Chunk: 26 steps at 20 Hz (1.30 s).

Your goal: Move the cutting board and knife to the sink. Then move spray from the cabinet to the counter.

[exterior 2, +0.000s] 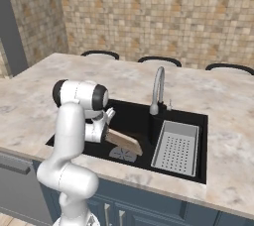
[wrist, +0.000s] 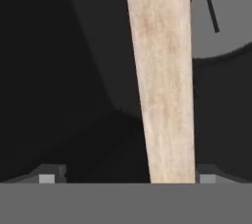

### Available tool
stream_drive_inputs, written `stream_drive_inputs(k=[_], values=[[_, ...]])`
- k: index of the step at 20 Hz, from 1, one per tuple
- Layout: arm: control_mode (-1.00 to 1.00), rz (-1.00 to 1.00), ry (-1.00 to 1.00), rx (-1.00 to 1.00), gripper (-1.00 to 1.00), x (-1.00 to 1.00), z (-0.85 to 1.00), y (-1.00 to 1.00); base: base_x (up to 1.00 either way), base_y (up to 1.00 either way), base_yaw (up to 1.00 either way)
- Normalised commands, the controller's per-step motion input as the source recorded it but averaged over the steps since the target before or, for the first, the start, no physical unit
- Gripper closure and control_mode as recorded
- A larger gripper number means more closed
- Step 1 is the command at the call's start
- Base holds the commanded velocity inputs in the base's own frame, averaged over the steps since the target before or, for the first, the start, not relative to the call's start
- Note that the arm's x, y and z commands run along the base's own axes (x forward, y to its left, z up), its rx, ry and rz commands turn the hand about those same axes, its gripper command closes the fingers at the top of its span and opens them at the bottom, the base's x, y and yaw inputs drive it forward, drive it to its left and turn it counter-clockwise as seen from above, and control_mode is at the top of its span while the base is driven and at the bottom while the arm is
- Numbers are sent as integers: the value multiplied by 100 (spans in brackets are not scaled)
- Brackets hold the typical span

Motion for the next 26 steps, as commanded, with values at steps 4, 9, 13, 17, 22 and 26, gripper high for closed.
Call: stream_drive_inputs(k=[4,9,13,17,22,26], values=[[-100,0,23,0,-100,-8,-7,0,0,0,0],[-100,0,18,0,-100,-5,-2,0,0,0,0],[-100,0,11,0,-100,-6,0,0,0,0,0],[-100,0,9,0,-100,-25,0,0,0,0,0],[-100,0,8,0,-100,-17,0,0,0,0,0],[-100,0,8,0,-100,-4,0,0,0,0,0]])
